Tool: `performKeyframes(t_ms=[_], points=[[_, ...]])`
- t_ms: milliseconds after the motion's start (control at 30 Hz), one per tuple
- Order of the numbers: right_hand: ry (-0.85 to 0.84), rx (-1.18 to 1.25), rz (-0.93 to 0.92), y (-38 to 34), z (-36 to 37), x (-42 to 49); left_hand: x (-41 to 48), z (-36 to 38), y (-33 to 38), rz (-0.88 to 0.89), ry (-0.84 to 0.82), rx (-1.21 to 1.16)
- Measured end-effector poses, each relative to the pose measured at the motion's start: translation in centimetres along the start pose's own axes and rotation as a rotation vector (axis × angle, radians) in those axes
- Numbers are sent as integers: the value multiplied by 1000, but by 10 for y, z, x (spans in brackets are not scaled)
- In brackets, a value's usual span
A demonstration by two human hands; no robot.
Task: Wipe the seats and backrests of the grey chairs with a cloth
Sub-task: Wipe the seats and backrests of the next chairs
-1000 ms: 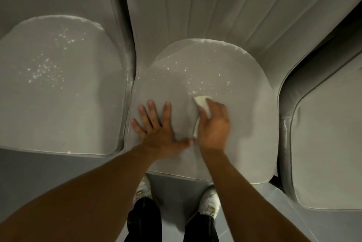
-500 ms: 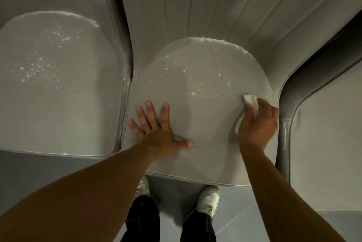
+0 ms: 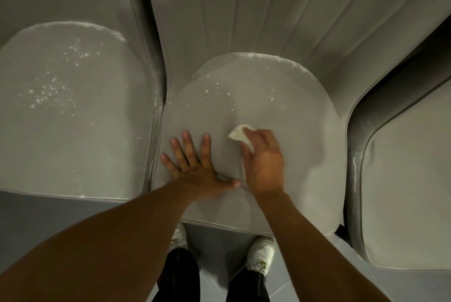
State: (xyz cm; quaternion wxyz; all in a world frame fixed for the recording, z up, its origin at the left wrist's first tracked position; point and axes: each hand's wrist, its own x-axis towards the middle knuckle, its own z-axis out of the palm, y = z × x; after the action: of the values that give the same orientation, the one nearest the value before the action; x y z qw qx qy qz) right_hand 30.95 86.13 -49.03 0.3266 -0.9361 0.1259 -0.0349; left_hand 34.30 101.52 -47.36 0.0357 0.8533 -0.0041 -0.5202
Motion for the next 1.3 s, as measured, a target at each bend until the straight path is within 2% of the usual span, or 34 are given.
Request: performKeyframes(t_ms=[100, 167, 300, 433, 633, 700, 733, 833, 900, 967, 1067, 1200, 1300], points=[[172, -76, 212, 33, -31, -2, -2, -1, -2, 12, -11, 3], [210, -92, 350, 44, -46, 8, -1, 0, -4, 30, -17, 11], [281, -27, 465, 35, -36, 46, 0, -1, -6, 45, -34, 12], [275, 55, 344, 1, 5, 67, 2, 1, -6, 47, -25, 8], [-12, 50, -77, -24, 22, 48, 0, -1, -2, 5, -20, 35], [-24, 8, -127, -4, 7, 42, 0, -2, -2, 7, -34, 29], [33, -13, -66, 9, -2, 43, 0, -2, -2, 11, -36, 24], [263, -29, 288, 37, -26, 62, 0, -1, -4, 32, -49, 13], [287, -1, 405, 37, -31, 80, 1, -1, -6, 39, -45, 21], [268, 34, 439, 26, -24, 95, 1, -1, -6, 37, -40, 22], [215, 78, 334, -2, 0, 101, 1, -2, -4, 28, -46, 17], [-45, 125, 0, -36, 26, 75, 0, -4, -2, 6, -58, 24], [-166, 174, -136, -33, 22, 50, -1, -4, -1, 4, -62, 35]])
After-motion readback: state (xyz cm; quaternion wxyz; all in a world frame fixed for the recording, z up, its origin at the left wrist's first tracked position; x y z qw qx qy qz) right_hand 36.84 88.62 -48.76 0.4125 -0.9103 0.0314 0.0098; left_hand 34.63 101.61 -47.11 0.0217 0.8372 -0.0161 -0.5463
